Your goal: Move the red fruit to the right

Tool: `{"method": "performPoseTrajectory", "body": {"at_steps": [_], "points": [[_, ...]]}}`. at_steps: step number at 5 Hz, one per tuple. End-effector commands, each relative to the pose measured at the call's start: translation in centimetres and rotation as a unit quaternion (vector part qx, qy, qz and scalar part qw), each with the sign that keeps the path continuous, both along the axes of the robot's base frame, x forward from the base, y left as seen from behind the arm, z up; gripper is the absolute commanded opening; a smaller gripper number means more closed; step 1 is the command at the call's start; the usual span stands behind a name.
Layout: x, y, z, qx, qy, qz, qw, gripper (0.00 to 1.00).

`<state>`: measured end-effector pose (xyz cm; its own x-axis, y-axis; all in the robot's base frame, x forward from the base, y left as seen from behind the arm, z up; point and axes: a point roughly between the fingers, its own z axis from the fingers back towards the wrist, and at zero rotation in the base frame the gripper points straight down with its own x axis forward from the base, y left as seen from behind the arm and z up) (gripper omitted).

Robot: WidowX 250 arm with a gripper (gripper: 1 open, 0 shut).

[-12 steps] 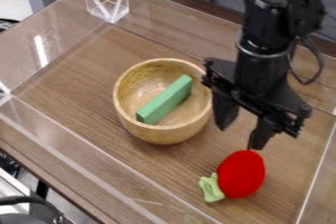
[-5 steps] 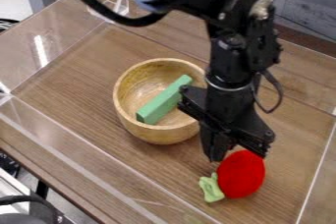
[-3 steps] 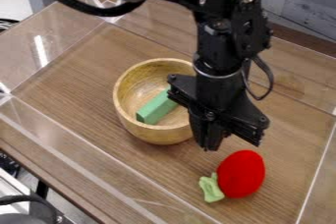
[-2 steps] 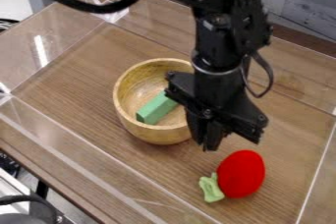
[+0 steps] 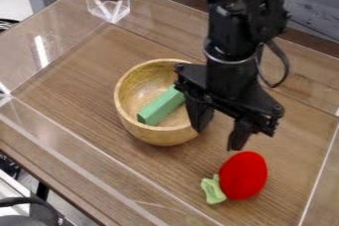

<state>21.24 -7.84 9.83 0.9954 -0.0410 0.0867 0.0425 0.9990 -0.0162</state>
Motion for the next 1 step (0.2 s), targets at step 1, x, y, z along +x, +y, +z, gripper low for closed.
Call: {"method": "performPoseTrajectory", "body": {"at_steps": [1], "points": [[0.94, -1.23, -0.28, -0.006, -0.017, -0.007, 0.9998, 1.0]]}}
